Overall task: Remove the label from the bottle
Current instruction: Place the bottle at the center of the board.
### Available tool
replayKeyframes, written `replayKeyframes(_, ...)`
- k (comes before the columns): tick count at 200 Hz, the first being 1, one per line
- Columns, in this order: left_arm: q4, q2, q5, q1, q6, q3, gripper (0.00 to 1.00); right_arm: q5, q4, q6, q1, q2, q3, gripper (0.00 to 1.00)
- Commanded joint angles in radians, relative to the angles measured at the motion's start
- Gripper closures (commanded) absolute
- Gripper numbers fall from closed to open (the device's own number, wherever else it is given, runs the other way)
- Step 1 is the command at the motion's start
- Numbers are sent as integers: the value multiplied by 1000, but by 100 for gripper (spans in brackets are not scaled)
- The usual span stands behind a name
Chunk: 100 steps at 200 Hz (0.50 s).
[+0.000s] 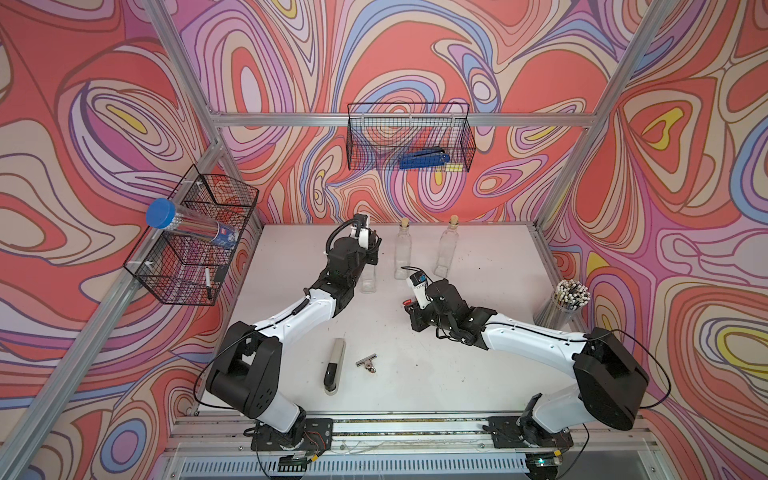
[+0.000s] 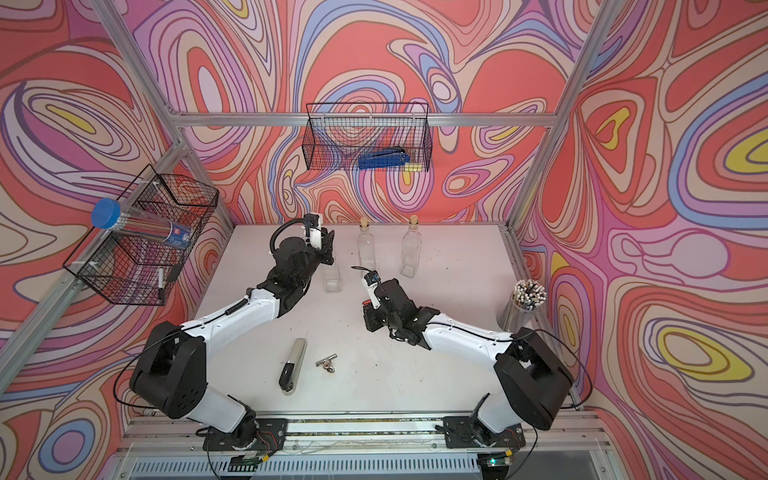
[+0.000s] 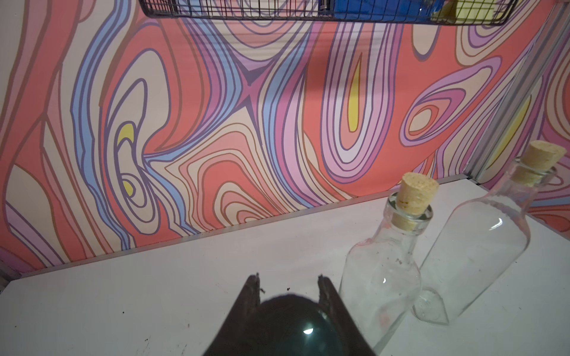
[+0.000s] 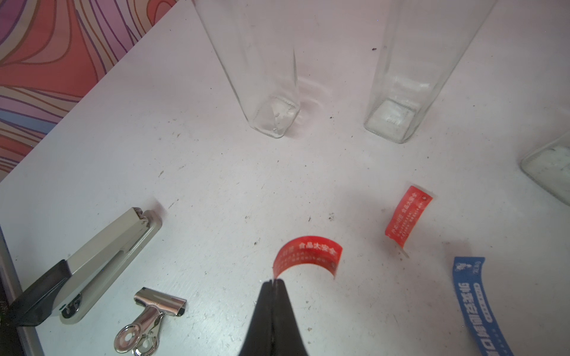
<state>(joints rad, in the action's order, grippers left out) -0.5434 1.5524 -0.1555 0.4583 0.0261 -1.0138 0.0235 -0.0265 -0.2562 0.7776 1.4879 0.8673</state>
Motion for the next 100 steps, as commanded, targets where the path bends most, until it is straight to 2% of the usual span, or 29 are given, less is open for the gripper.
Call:
replayKeyframes(1,-159,7,-30,-2,-15,15,100,-1,5,-8,-5,-22,-14,100)
replayKeyframes(63,-227,59,-57,-2,-13,63,100,-2,1,-6,-6,-18,-11,100)
replayKeyframes(100,-239,91,-58,-6,-18,60,95,-4,-7,-3,-5,-17,-7,100)
